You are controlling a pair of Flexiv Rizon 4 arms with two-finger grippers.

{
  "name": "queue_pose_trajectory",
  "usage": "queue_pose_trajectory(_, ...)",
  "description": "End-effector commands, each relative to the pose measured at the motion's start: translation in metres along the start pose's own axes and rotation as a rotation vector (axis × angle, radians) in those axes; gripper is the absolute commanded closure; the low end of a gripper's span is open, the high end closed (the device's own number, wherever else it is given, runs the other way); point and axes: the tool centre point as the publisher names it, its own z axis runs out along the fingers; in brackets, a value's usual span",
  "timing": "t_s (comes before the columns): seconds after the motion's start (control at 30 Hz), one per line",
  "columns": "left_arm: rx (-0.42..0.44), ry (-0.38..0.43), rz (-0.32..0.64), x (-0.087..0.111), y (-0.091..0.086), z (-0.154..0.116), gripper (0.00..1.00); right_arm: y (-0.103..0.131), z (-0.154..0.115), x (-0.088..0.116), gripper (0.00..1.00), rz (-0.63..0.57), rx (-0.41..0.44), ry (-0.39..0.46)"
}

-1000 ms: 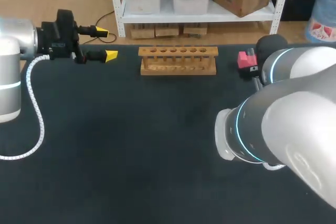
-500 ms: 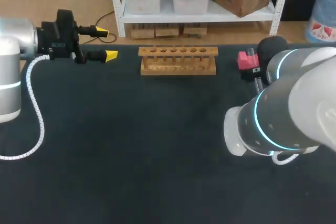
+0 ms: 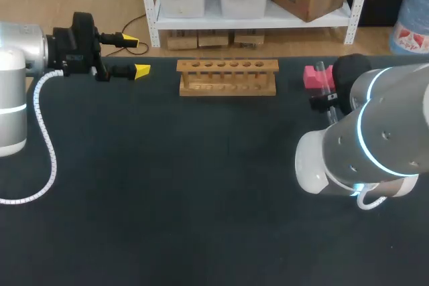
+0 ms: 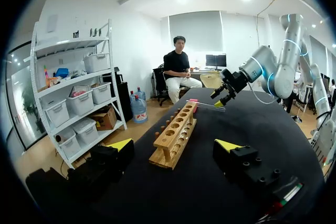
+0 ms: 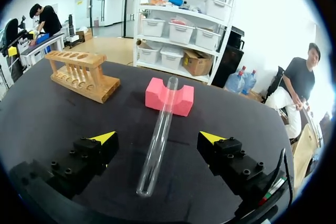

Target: Grasp the test tube, adjust it, and insert it.

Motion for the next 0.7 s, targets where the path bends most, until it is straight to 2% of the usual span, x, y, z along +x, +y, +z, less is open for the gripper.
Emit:
queue_pose_trajectory(0.03, -0.004, -0.007, 0.004, 0.002, -0.001, 0.000, 0.00, -0.003, 0.008, 0.001, 0.00, 0.002, -0.197, -0.005)
queue_pose_trajectory(0.7, -0.004, -0.007, 0.004, 0.002, -0.001, 0.000, 0.00, -0.004, 0.036, 0.001, 0.00, 0.028, -0.190, 0.016)
